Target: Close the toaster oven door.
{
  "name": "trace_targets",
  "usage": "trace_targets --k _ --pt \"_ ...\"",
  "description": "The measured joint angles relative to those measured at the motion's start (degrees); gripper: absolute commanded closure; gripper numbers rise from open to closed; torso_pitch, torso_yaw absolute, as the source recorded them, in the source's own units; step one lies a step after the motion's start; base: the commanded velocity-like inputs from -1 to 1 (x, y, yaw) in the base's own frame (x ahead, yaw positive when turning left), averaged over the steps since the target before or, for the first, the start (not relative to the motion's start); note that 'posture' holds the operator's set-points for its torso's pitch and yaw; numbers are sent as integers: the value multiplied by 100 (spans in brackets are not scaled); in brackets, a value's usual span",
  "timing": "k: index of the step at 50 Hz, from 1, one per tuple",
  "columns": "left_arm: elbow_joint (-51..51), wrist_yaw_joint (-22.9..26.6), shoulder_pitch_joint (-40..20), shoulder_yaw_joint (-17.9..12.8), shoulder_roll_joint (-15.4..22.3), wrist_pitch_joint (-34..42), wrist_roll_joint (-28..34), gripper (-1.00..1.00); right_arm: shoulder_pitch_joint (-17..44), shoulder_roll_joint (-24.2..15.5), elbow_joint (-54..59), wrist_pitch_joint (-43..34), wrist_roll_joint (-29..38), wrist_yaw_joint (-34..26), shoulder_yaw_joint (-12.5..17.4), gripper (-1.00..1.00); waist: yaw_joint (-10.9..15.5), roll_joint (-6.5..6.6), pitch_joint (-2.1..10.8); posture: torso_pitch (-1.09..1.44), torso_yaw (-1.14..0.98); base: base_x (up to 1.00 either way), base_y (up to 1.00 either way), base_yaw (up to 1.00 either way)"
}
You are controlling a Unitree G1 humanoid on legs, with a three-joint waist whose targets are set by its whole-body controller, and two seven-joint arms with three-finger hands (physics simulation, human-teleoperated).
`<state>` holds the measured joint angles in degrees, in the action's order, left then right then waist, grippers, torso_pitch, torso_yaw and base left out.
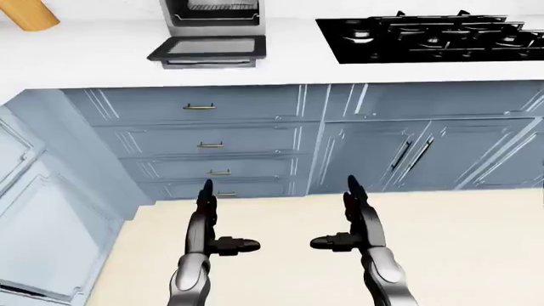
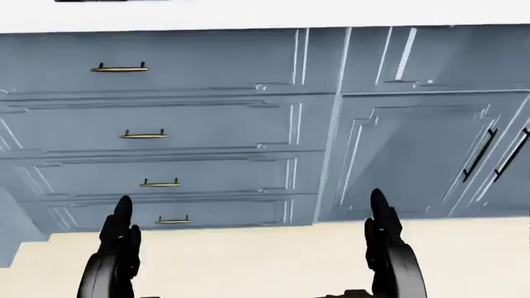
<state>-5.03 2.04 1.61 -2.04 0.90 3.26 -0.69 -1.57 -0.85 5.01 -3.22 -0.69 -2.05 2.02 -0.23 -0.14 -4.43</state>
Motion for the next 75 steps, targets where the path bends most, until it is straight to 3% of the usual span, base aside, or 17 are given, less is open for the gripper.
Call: trace_targets --k 1,3,5,7,11,21,37,53,64,75 --pt "96 22 -7 -25 25 -12 -27 -100 66 -37 56 115 23 -14 -14 -100 -15 -28 56 0 0 0 0 0" --pt "223 57 -213 -95 79 -224 -52 -100 266 -113 135 493 102 -36 54 -100 42 -19 341 0 0 0 0 0" --pt "34 42 -317 -175 111 -523 -36 -100 325 -103 252 692 112 -71 92 -100 41 -48 233 0 0 0 0 0" --pt "-137 -1 -282 -206 132 -733 28 -100 310 -133 383 711 82 -122 122 -100 41 -43 294 0 0 0 0 0" --pt "-169 117 -344 -315 189 -600 -141 -100 373 -186 489 580 17 -180 232 -100 43 -28 297 0 0 0 0 0" --pt "-259 163 -878 -701 510 -573 -416 -100 755 -395 157 284 -273 -354 491 -100 45 -6 426 0 0 0 0 0" --pt "-1123 2 -1927 -1436 1479 -689 -955 -100 1641 -1083 138 -286 -855 -545 1097 -100 27 10 365 0 0 0 0 0" --pt "-242 -110 -2293 -1981 2320 -87 -1370 -100 2513 -1957 -330 -937 -1160 -552 1581 -100 16 13 287 0 0 0 0 0" --pt "-3 -196 -2579 -2397 2938 271 -1627 -100 3158 -2415 -194 -1136 -1229 -627 1594 -100 26 64 251 0 0 0 0 0" --pt "-380 -316 -2789 -2526 3387 254 -1774 -100 3702 -2724 -96 -1354 -1326 -681 1603 -100 24 67 224 0 0 2 0 0"
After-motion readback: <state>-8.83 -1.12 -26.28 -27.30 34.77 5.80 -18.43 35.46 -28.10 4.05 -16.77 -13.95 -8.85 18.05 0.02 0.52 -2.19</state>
